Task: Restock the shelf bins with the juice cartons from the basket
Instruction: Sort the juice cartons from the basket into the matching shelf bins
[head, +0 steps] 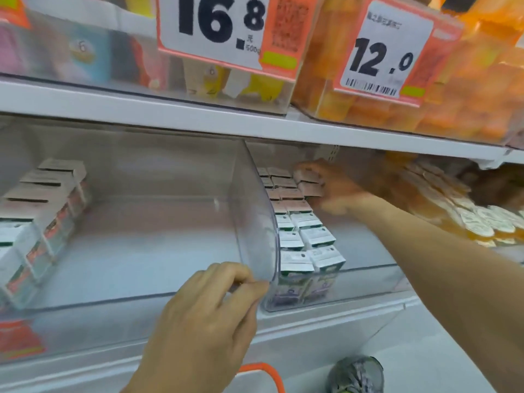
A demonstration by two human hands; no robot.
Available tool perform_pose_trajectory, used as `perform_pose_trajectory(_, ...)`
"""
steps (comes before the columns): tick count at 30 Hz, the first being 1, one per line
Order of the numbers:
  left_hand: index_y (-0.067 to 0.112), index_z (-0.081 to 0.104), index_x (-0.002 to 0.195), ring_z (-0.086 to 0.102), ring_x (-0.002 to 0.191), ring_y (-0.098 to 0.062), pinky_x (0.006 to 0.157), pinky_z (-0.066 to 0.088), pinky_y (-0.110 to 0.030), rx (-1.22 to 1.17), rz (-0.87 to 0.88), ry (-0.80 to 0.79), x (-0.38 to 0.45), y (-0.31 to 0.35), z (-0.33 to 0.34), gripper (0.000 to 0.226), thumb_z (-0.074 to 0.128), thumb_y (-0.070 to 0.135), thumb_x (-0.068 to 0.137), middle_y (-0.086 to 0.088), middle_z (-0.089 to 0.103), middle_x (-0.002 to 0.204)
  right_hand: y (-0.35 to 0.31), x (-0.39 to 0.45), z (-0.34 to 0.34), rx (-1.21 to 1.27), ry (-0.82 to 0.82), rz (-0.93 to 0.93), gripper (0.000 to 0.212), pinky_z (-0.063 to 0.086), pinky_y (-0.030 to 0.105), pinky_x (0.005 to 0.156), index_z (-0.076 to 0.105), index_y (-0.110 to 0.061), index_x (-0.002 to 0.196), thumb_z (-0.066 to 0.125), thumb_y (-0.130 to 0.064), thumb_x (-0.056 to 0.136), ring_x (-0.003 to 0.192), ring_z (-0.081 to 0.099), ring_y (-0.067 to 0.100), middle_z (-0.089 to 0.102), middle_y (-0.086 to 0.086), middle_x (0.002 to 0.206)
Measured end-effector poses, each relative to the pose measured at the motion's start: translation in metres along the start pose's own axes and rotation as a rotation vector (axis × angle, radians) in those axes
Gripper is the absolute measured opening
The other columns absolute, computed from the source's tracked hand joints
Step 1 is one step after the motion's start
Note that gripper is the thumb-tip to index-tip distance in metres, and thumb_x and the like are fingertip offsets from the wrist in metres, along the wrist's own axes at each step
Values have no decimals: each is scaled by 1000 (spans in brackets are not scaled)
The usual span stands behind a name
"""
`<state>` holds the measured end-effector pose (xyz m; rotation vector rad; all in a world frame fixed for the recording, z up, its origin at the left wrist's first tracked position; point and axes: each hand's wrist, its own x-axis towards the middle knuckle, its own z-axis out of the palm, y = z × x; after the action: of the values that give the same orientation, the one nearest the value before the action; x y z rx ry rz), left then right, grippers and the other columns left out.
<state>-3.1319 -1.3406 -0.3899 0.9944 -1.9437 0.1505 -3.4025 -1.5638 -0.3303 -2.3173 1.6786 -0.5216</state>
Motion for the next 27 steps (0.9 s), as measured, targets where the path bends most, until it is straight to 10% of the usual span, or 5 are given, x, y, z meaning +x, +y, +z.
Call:
perform_pose_trajectory(9, 20, 72, 90, 41, 62, -16, 58, 37, -28, 73, -6, 4, 0, 6, 3, 18, 55, 18, 83, 4, 61, 90, -1, -1, 6, 128, 94, 161, 46, 53, 27, 77, 61, -33, 116, 83, -18, 79, 83, 65, 12, 55, -3, 125)
perform_pose_trajectory(19, 25, 63, 106, 47, 72, -14, 67, 39, -23, 19, -4, -25, -5, 4, -1, 22, 52, 22, 88, 7, 57, 99, -6, -37, -9, 134, 92, 172, 39, 51, 24, 78, 62, -17, 123, 63, -2, 87, 88, 63, 13, 61, 6, 127)
perform_pose_trajectory(27, 6, 70, 90, 59, 98, -27, 89, 40, -33, 21, 87, 39, -21, 19, -18, 12, 59, 13, 89, -7, 65, 94, -85, -210, -23, 447, 354, 121, 10, 53, 32, 63, 71, -19, 80, 76, -11, 84, 62, 59, 15, 67, 0, 69)
